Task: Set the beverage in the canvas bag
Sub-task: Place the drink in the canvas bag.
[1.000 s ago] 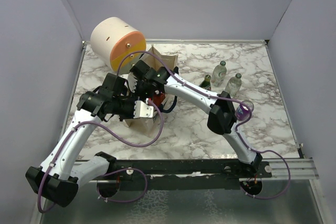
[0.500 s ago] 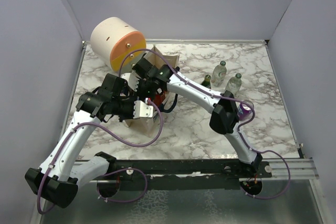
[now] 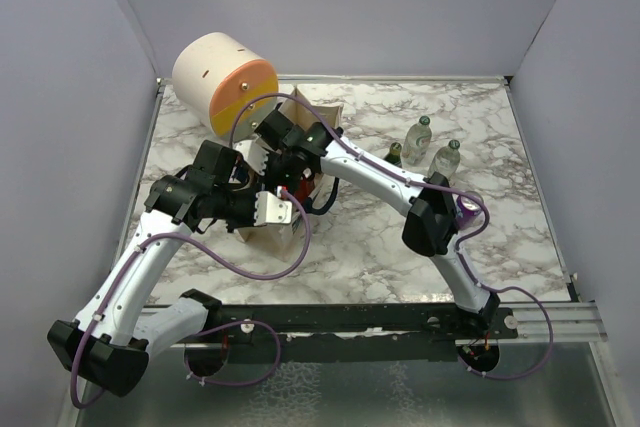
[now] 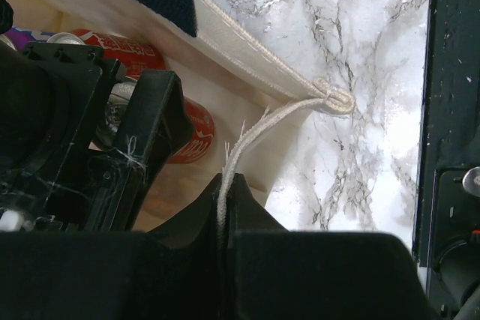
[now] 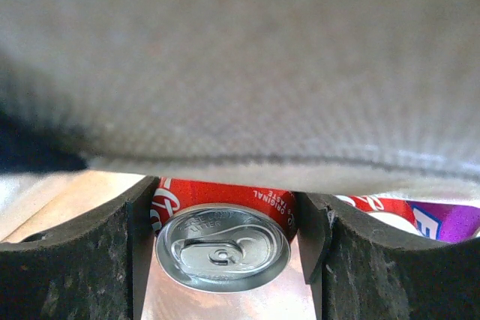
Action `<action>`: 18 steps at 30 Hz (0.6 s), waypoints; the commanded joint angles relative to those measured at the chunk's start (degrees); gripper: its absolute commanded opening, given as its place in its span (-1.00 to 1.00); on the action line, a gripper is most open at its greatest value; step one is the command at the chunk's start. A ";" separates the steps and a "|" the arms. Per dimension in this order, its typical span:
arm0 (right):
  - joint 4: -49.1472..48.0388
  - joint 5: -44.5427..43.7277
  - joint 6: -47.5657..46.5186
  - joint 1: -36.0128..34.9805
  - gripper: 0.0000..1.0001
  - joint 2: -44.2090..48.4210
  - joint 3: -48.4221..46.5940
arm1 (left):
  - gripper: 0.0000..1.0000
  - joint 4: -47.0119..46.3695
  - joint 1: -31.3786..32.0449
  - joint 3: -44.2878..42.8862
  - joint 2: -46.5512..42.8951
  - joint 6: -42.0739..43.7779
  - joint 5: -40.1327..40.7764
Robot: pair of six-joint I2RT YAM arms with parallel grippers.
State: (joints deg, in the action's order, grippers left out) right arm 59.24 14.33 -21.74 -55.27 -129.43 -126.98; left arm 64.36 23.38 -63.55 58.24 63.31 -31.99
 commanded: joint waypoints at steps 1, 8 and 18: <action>-0.13 0.88 -0.58 0.25 -0.97 -1.33 -2.82 | -1.00 2.28 0.18 0.06 -0.49 -0.90 0.06; 0.49 0.12 -0.85 0.25 -0.96 -5.39 -5.42 | -1.00 2.18 0.18 -0.17 -0.37 -1.07 0.13; -0.73 0.26 -1.14 0.34 -0.90 -6.16 -2.17 | -1.00 1.68 0.18 -0.06 -0.09 -1.81 0.28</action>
State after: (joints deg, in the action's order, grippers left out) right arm 58.78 14.39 -22.79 -55.27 -133.47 -130.45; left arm 63.72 23.38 -63.55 58.30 62.87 -31.59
